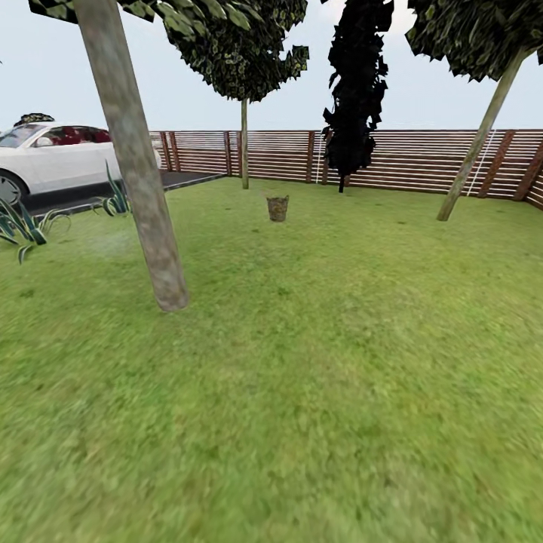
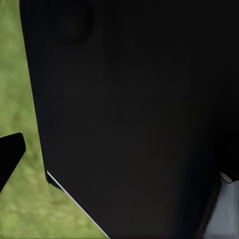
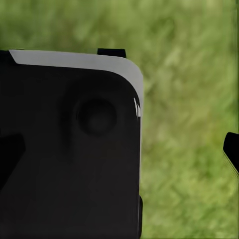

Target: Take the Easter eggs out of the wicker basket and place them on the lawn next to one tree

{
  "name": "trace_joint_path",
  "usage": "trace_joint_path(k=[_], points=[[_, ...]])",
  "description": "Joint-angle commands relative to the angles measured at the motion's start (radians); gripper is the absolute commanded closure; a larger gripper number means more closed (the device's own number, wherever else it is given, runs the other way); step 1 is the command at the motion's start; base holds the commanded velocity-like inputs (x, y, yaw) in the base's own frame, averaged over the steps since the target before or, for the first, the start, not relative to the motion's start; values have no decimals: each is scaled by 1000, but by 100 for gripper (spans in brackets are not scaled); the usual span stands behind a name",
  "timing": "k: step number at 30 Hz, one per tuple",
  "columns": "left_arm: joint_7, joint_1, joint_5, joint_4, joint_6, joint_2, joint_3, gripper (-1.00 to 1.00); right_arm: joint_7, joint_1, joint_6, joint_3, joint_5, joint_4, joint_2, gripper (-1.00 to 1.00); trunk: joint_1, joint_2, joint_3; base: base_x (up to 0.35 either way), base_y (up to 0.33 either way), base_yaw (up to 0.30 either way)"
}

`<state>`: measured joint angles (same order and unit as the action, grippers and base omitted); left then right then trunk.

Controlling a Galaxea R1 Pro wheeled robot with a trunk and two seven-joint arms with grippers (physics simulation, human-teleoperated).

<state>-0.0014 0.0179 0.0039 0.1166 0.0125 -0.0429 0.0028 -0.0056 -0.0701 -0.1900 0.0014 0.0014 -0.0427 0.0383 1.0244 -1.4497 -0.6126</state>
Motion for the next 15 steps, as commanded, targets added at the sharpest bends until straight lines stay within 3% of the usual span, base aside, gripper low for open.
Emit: trace_joint_path(k=[1,15], points=[[0,1,1,2,1,0,0,-100,-1,0,-3,0,0,1,0,-100,1,0,-1,335,0,0],[0,1,-1,2,1,0,0,-100,-1,0,-3,2,1,1,-1,-100,1,0,-1,335,0,0]])
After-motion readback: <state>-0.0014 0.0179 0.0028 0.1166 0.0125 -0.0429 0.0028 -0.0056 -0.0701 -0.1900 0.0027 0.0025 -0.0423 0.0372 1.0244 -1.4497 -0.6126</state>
